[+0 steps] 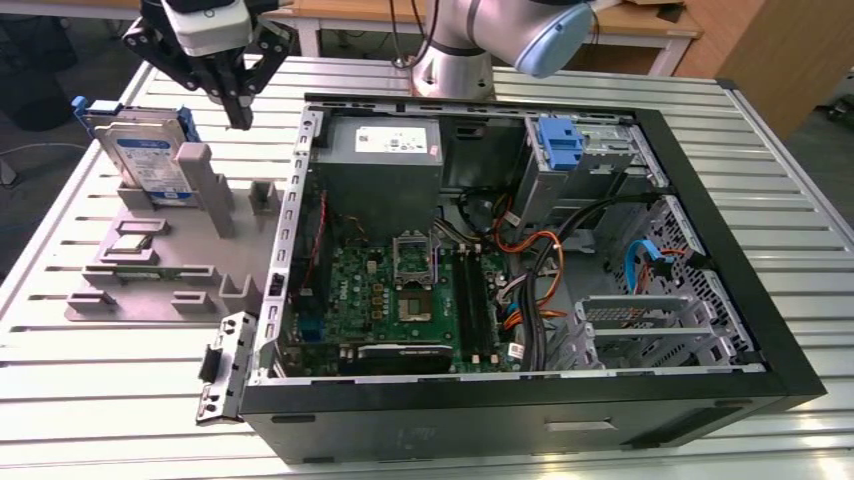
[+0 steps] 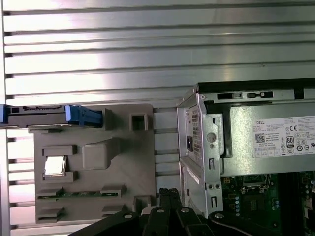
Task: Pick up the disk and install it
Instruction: 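Reach for the disk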
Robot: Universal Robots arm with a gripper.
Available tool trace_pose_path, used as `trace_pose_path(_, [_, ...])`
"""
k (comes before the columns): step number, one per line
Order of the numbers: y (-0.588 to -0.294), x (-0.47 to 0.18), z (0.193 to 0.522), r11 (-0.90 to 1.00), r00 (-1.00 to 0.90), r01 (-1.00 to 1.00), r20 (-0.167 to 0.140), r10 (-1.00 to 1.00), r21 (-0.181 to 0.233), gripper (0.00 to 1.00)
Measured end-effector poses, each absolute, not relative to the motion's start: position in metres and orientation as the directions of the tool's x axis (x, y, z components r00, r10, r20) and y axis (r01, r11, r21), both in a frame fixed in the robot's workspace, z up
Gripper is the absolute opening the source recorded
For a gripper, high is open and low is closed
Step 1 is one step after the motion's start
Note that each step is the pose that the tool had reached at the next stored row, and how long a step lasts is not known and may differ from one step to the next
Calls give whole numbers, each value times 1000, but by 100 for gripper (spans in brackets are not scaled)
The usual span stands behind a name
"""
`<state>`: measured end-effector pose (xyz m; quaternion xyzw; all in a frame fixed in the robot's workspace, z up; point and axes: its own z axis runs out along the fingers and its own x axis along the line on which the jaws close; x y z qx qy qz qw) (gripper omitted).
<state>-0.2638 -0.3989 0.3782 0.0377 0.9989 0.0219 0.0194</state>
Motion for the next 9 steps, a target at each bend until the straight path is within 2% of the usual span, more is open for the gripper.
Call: trace_pose_path(9, [-399, -271, 377, 996, -996, 74, -37, 76, 45, 10])
